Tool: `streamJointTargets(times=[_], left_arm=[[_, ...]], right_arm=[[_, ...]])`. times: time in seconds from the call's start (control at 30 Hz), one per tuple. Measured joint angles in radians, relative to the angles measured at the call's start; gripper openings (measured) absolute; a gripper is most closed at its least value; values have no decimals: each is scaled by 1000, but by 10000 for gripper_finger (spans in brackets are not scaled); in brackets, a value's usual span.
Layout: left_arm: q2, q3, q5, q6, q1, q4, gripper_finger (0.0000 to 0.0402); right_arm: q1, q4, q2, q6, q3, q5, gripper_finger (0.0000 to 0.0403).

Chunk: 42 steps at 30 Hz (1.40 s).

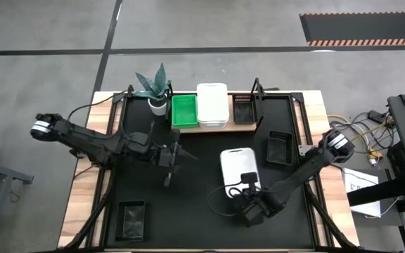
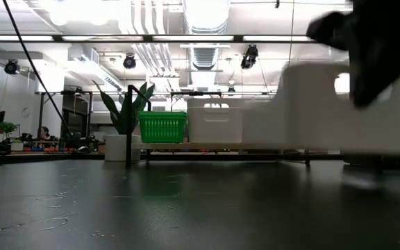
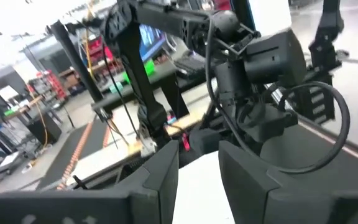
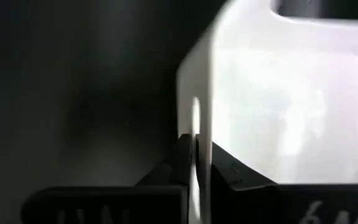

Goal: Stack baskets on shelf by color
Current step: Stack the white bin into the white bins on the shelf

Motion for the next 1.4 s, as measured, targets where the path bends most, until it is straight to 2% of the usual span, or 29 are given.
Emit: streamJointTargets(times=[0.13, 0.23, 0.33, 0.43, 0.53, 0.67, 0.8, 1.13, 1.4], left_arm=[[-43, -10, 0, 5, 0, 7, 99], [-73, -57, 0, 26, 0, 5, 99], [-102, -124, 0, 30, 0, 74, 99], [-129, -182, -8, 30, 1, 192, 99], [-147, -208, -57, 31, 1, 255, 99], [-183, -209, -62, 33, 2, 271, 99], [-203, -217, -66, 33, 2, 265, 99], [-220, -255, -107, 52, 2, 265, 99], [-215, -250, -133, 77, 2, 274, 99]], right_arm=[[2, -12, -60, -37, 36, -7, 9], [1, -9, -91, -66, 78, -3, 9], [-9, -10, -110, -111, 124, 9, 9], [-18, -36, -115, -165, 177, 72, 9], [-25, -92, -123, -231, 238, 152, 9], [-52, -165, -127, -284, 314, 282, 8], [-131, -178, -128, -353, 376, 308, 8], [-477, -139, -128, -658, 450, 183, 8], [-762, -34, -128, -813, 456, -80, 8]])
